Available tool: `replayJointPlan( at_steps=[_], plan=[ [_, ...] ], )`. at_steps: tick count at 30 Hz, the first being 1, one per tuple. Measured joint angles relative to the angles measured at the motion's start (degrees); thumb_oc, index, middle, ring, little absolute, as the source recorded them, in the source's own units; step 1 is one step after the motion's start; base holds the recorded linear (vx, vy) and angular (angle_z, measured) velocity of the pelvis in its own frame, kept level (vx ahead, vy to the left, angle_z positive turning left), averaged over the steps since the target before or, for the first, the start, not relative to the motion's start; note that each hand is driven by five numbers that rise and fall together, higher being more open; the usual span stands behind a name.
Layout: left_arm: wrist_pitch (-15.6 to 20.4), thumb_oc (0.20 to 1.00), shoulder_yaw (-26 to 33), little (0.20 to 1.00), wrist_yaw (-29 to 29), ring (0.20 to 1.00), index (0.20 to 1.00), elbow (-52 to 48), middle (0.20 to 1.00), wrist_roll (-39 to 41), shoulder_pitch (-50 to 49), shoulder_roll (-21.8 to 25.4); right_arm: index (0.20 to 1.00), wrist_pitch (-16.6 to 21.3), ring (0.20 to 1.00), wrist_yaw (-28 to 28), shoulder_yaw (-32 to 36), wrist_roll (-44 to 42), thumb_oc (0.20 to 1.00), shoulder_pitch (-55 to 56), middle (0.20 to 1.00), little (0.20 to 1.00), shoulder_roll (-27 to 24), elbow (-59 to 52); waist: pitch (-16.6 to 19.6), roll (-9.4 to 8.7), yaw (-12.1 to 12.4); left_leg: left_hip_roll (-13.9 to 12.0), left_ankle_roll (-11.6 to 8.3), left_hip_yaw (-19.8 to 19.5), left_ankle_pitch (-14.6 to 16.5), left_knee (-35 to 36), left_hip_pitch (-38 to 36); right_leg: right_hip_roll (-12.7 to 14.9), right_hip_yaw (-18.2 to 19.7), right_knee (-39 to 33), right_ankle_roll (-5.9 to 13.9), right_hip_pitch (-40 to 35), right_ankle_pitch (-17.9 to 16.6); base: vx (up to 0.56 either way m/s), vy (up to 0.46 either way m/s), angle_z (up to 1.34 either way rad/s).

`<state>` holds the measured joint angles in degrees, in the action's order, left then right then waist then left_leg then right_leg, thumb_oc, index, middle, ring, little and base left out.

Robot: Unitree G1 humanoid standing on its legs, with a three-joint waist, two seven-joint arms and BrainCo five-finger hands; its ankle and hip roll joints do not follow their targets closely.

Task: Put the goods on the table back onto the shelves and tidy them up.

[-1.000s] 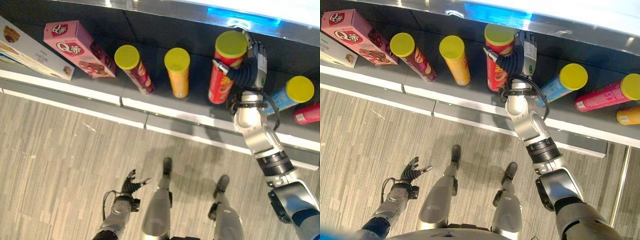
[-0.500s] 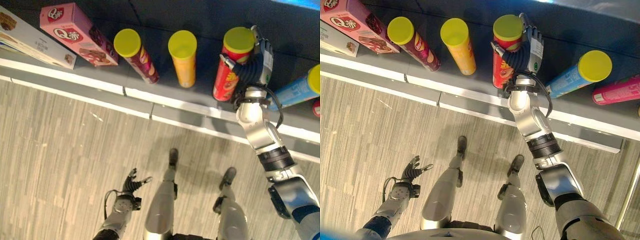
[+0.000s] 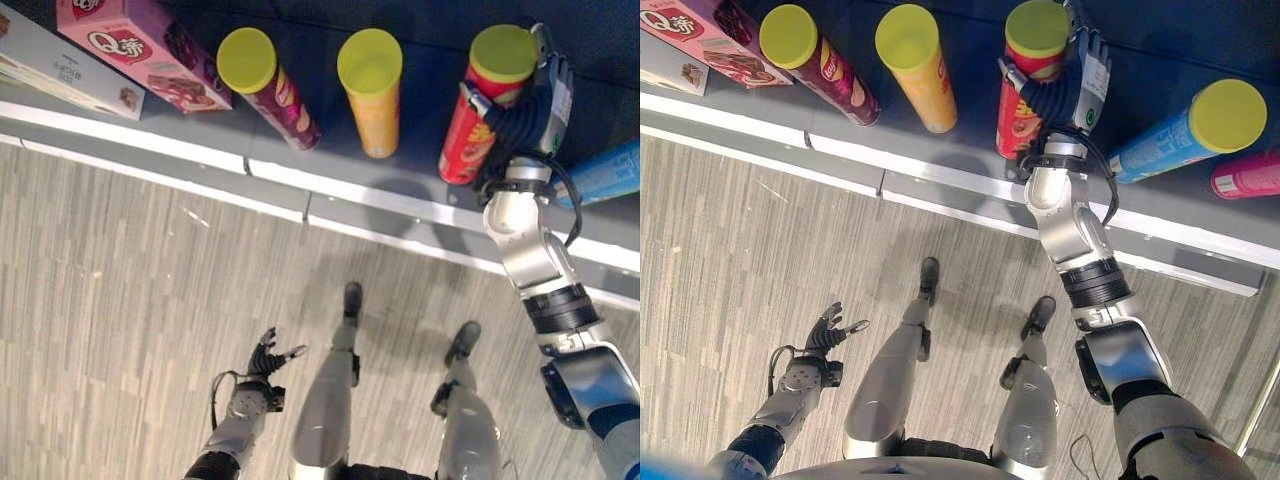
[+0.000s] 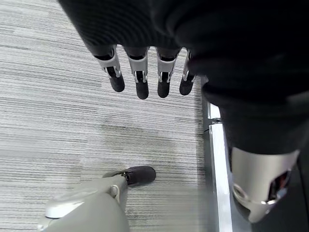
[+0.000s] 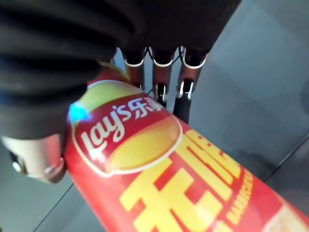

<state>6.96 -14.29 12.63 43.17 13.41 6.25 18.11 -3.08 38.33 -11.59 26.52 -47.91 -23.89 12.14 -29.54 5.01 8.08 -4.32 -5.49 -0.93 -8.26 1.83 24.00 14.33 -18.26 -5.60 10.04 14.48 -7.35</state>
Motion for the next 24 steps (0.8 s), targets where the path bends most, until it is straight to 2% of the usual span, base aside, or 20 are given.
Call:
replayJointPlan(
  at_steps=[2,9,24],
  plan=[
    [-0.1,1.0,0.2,1.0,0.0,1.0,1.0,5.0,1.0,0.0,2.7,-0.1,0.2,0.0,0.2,0.0,-0.1,0.0,0.2,-0.5,0.2,0.2,0.2,0.1,0.0,0.06,0.1,0.0,0.01,0.1,0.0,0.0,0.0,0.0,0.1,0.0,0.0,0.1,-0.1,0.0,0.003,-0.02],
    [0.1,1.0,0.5,1.0,-0.6,1.0,1.0,4.2,1.0,0.6,2.3,-0.2,0.2,-0.5,0.2,0.2,0.4,0.1,0.2,-2.0,0.2,0.2,-1.9,0.2,-0.1,0.14,0.1,0.2,0.03,0.0,0.0,0.0,0.1,0.2,0.0,0.0,0.02,0.0,-0.1,0.01,-0.001,0.0],
    [0.0,1.0,0.5,1.0,-0.6,1.0,1.0,4.1,1.0,1.7,2.4,-0.2,0.2,-0.4,0.2,0.2,0.2,0.4,0.2,-0.2,0.2,0.2,-0.3,-0.2,-0.1,0.14,-0.2,0.6,0.04,0.1,0.0,0.0,0.1,0.6,0.1,0.0,0.11,0.1,-0.2,0.0,0.0,0.0]
  ],
)
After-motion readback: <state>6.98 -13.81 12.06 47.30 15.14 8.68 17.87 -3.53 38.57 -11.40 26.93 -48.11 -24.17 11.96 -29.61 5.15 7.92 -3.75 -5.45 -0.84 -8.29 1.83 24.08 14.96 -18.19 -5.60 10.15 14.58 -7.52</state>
